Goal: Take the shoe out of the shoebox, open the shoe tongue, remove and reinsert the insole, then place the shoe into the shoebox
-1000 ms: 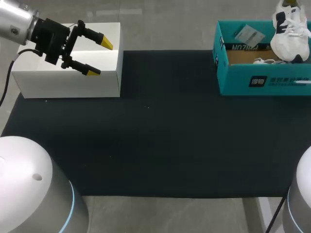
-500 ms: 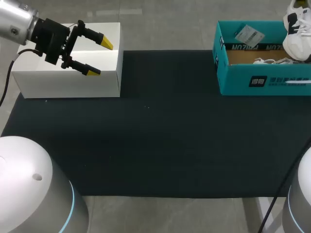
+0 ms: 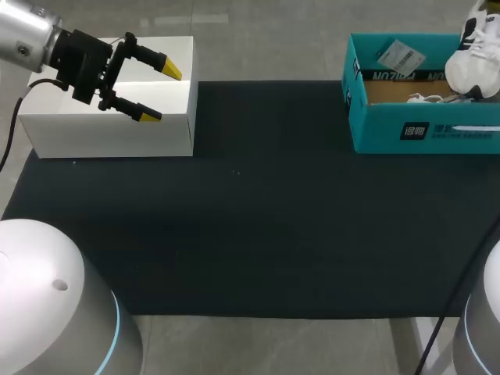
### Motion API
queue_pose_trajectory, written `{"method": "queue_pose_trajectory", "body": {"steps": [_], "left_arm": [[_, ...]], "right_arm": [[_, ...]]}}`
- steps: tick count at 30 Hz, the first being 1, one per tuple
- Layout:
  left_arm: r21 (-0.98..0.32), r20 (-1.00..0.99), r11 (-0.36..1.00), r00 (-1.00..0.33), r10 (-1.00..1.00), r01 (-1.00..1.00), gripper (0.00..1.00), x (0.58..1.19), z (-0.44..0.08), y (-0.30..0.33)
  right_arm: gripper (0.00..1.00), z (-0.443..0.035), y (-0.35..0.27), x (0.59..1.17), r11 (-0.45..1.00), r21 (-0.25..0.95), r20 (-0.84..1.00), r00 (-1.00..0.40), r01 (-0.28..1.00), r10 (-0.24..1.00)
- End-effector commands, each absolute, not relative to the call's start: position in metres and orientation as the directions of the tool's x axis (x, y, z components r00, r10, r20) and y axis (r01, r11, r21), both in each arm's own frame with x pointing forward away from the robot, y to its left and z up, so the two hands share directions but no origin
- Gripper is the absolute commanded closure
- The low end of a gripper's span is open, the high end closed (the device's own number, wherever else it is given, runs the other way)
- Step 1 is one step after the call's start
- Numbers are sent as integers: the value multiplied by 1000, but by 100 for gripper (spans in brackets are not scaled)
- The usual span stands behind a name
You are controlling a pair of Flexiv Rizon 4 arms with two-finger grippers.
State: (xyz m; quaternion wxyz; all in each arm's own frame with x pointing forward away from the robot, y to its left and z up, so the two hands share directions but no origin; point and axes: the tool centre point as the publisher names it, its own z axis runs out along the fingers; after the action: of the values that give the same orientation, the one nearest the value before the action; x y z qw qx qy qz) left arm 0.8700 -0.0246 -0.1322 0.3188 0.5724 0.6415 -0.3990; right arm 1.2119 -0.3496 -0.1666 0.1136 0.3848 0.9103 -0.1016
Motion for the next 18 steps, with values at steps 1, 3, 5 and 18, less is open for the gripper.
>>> {"method": "queue_pose_trajectory", "body": {"steps": [1, 3, 5, 18], "left_arm": [[-147, -865, 25, -141, 482, 989, 0, 871, -132, -24], [-147, -865, 25, -141, 482, 989, 0, 871, -132, -24], [-147, -865, 25, -141, 482, 989, 0, 871, -132, -24], [-147, -865, 25, -141, 482, 989, 0, 871, -132, -24]], "right_arm": [[100, -164, -357, 1232, 396, -173, -173, -424, 902, 889], [100, -163, -364, 1233, 220, -212, -117, -248, 952, 962], [100, -161, -364, 1232, 133, -208, -103, -157, 969, 982], [100, -158, -366, 1223, -303, -17, 77, 304, 953, 950]]}}
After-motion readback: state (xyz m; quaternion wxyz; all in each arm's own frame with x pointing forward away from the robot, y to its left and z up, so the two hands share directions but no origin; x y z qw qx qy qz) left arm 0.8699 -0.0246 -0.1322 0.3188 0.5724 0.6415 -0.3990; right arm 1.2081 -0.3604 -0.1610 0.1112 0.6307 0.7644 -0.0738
